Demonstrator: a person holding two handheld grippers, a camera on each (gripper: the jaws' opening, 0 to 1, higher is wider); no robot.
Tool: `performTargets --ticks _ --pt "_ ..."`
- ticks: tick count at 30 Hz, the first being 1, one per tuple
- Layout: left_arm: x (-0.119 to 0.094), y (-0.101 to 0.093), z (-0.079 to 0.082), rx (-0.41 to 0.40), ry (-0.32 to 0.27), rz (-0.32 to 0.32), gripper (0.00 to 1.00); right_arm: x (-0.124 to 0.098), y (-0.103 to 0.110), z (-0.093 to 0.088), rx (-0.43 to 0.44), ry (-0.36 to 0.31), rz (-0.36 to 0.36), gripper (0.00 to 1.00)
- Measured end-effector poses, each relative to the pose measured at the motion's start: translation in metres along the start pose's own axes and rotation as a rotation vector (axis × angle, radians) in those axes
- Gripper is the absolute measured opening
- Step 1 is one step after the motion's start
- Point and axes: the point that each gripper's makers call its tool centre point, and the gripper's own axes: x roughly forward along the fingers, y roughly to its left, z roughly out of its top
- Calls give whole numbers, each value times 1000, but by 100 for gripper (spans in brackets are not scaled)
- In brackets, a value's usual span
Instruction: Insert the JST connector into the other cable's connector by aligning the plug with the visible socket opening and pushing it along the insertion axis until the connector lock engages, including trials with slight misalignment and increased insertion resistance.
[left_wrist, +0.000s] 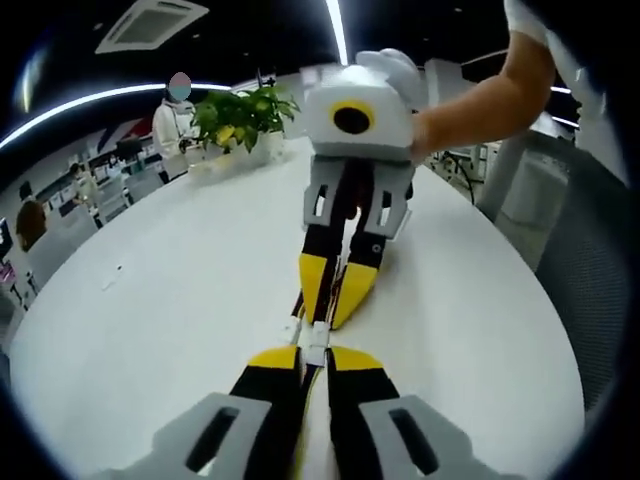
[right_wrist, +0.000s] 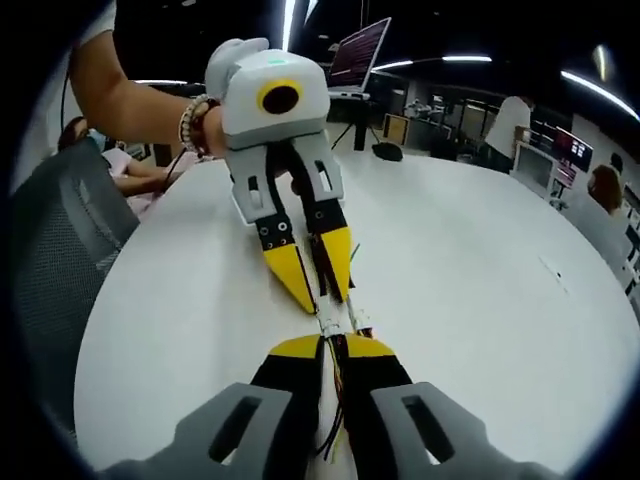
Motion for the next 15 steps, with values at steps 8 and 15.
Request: performTargets --ticks 8,15 --pt "-5 -1 -2 -32 1 15 11 -6 1 0 32 1 -5 8" --pt "-15 2 7 -88 -54 50 13 -15 0 8 42 -14 -16 8"
